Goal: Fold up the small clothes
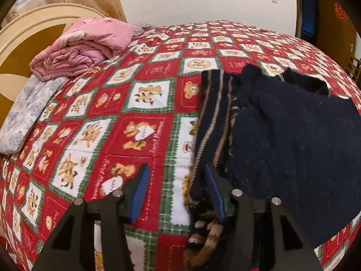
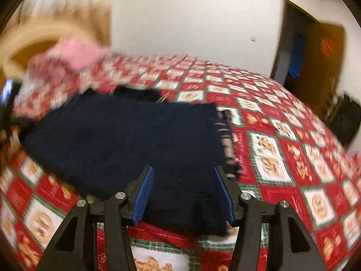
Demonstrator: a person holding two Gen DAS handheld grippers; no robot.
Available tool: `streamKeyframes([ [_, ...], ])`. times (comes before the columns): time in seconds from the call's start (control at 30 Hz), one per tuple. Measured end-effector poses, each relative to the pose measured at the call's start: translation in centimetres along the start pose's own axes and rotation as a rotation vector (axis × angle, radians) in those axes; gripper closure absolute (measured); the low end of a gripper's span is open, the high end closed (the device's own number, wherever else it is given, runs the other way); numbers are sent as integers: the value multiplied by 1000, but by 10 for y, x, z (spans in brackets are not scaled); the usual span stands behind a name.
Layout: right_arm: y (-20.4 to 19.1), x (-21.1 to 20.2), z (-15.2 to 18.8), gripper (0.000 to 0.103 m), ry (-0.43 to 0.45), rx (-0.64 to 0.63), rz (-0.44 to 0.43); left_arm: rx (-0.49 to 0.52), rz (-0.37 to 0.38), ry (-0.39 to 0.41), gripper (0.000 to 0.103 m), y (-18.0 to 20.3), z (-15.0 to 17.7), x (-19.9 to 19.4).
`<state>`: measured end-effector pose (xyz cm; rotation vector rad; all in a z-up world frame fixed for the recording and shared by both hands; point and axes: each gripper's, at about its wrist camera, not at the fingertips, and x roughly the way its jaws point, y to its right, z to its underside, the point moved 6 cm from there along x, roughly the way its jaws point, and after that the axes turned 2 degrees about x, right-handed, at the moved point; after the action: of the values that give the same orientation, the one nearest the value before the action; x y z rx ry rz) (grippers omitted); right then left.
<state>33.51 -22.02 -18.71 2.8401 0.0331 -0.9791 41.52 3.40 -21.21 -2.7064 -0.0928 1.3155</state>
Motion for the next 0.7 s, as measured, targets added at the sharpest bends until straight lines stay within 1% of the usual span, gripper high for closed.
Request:
streamKeyframes([
  [0.07,-4,15,7,48,-62,11,-8,-7,10,2,50,0,1,4],
  [0.13,5,34,20,47,-145,55,5,-18,27,9,50,-2,6,3],
  [0.17,8,39,27,46,-181,80,-10,-27,37,8,49,-4,7,2],
  [0.2,12,40,27,46,-171,107,-36,-42,50,7,47,-6,8,3],
  [0.23,15,38,26,46,-172,124,-53,-51,51,12,42,-8,8,4],
  [0.27,16,38,25,46,-177,121,-54,-59,52,12,38,-9,8,5],
  [0.3,14,38,25,46,-177,114,-49,-67,58,15,37,-11,9,6],
  [0.43,7,38,27,45,-179,67,-2,-93,113,3,36,-14,13,8],
  [0.5,4,37,28,45,-178,58,7,-98,127,0,37,-15,15,6],
  [0.57,4,37,28,44,-175,58,9,-99,166,-6,47,-12,18,3],
  [0.6,5,37,29,44,-173,60,9,-95,173,-5,48,-11,19,1],
  [0.63,5,38,29,44,-170,58,13,-89,183,-3,55,-9,19,0],
  [0.67,6,40,28,43,-167,55,17,-82,205,-3,64,-6,19,0],
  [0.7,5,40,28,43,-165,52,21,-84,225,-4,66,-5,19,0],
])
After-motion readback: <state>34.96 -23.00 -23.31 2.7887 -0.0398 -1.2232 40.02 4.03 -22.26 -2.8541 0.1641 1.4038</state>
